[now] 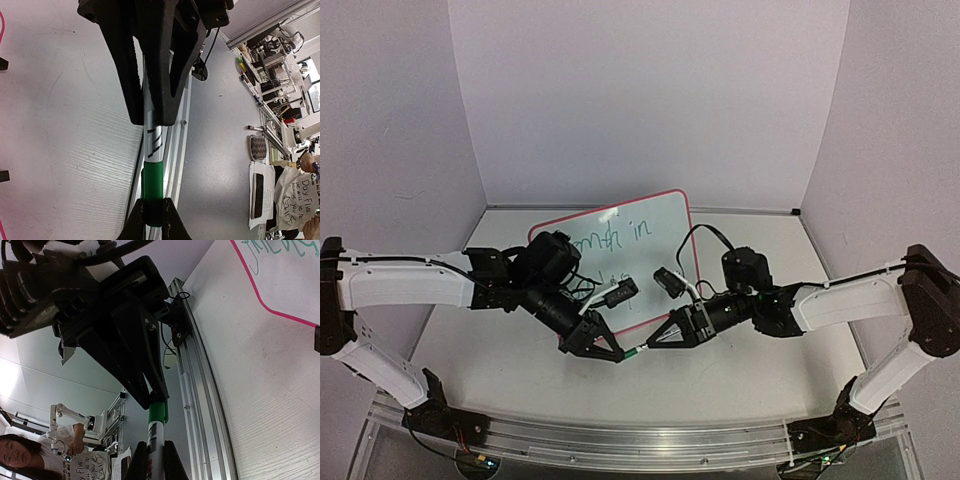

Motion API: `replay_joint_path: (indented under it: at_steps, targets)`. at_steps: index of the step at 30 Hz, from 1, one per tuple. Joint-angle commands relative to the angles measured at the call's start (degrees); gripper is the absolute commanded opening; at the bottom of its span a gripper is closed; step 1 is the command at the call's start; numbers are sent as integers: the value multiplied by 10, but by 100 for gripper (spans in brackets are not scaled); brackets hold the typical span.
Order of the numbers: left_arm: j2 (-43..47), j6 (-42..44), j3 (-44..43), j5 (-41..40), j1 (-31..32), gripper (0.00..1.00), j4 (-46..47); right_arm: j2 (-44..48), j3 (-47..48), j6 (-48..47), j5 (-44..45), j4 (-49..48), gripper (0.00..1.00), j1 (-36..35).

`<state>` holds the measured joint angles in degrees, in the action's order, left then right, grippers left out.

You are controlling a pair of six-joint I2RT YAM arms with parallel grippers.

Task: Write a sentence on the whiteboard
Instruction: Insert the whiteboard marker without the cap into the pen cap, then put down the whiteboard marker at the center of the board.

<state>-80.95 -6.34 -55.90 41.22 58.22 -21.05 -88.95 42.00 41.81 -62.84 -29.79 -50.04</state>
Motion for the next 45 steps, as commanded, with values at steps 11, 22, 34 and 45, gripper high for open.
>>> replay_joint_path:
  at_steps: [11, 22, 34, 45]
  targets:
    - [127, -102, 98, -270, -42, 68, 72, 162, -42, -120, 295, 290, 0, 187]
    - [233, -202, 174, -319, -119, 73, -4, 95, -30, -153, 344, 312, 0, 336]
    - [267, -214, 199, -344, -197, 78, -51, -19, 44, -222, 316, 287, 46, 448]
    - [258, -224, 231, -337, -327, 85, -27, -20, 81, -264, 424, 357, 98, 530]
